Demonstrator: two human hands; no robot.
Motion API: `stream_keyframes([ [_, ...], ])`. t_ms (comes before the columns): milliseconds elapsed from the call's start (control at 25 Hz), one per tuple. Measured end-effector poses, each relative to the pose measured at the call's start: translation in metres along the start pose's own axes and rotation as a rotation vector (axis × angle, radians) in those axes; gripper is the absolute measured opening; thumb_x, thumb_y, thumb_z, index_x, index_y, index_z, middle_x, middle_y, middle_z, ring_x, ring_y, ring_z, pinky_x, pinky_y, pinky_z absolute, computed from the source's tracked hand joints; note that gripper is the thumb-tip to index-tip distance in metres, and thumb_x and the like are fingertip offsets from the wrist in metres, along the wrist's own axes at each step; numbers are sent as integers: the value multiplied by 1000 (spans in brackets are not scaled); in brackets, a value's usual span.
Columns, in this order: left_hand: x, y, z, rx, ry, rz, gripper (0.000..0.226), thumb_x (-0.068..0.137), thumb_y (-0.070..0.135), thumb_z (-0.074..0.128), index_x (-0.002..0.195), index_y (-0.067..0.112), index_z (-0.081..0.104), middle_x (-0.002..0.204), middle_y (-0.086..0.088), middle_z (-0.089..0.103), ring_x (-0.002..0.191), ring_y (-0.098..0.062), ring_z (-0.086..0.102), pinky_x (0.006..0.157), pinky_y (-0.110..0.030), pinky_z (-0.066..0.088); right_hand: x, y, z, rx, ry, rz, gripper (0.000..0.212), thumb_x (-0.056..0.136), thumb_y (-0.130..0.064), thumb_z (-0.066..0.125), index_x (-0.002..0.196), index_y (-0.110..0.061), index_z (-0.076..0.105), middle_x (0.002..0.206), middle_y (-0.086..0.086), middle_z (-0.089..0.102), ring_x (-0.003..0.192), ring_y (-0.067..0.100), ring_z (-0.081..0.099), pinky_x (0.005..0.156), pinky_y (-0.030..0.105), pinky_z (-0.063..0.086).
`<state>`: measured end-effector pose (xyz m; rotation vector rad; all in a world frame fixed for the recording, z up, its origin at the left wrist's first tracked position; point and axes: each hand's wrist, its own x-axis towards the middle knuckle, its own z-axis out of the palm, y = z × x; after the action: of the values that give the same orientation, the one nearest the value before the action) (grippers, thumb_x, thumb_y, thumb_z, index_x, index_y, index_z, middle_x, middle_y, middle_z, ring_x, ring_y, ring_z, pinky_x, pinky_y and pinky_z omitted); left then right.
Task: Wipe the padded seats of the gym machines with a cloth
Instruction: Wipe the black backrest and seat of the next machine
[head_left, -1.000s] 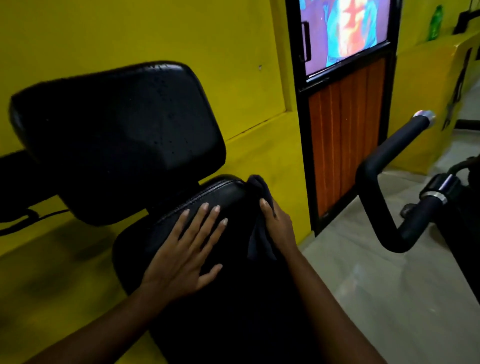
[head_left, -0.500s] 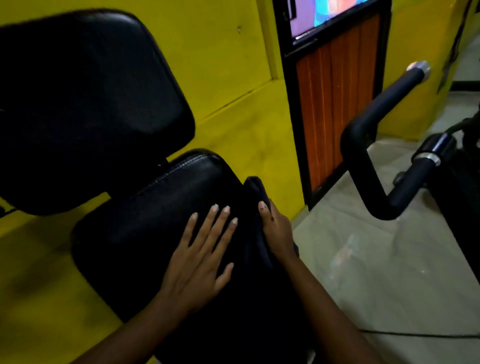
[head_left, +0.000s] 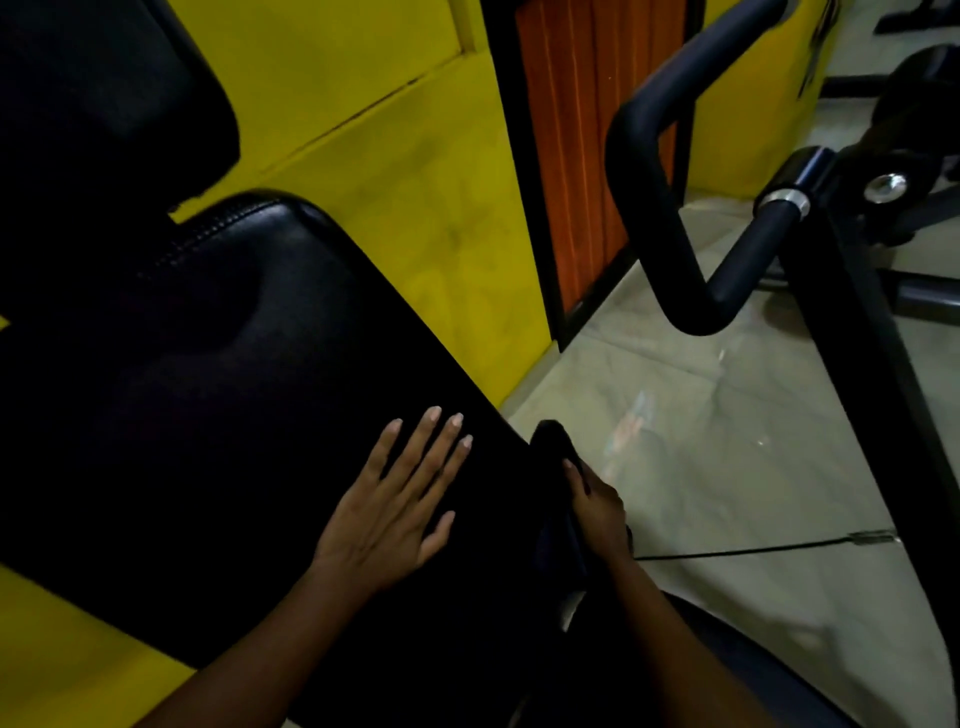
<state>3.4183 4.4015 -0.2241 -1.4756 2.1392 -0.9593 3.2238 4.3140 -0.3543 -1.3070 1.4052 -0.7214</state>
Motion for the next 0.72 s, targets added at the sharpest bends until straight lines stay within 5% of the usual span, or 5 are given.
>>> stream_keyframes([
  [240,11,36,-3,-234,49,-155,66,84,41,37,143,11,38,154,-12,29,143,-29,20,116,-50,10,3,-39,21,46,-4,-367,37,94,-52,31,122,-36,48,115,0,64,101,22,59,77,35,46],
  [440,31,83,32,-202,27,55,64,88,40,32,144,9,36,154,-13,26,144,-31,17,116,-49,9,31,32,13,215,-91,-18,32,93,-49,45,107,-30,66,110,1,68,103,16,59,90,35,45],
  [560,30,91,46,-153,56,64,63,92,39,27,146,9,30,155,-13,24,144,-32,16,117,-50,6,42,87,4,295,-107,140,25,91,-43,52,78,-28,68,93,0,64,98,15,52,85,34,41],
  [640,32,92,50,-120,88,69,63,93,40,27,147,9,27,155,-13,23,144,-33,16,117,-50,6,49,107,-1,311,-147,285,18,90,-43,54,96,-31,66,103,1,62,105,18,53,93,31,40],
  [720,32,91,51,-86,97,85,63,93,41,26,148,9,25,156,-13,23,144,-33,15,117,-50,5,54,117,-4,250,-162,378,41,89,-47,53,116,-18,64,117,9,62,112,25,56,97,33,42],
])
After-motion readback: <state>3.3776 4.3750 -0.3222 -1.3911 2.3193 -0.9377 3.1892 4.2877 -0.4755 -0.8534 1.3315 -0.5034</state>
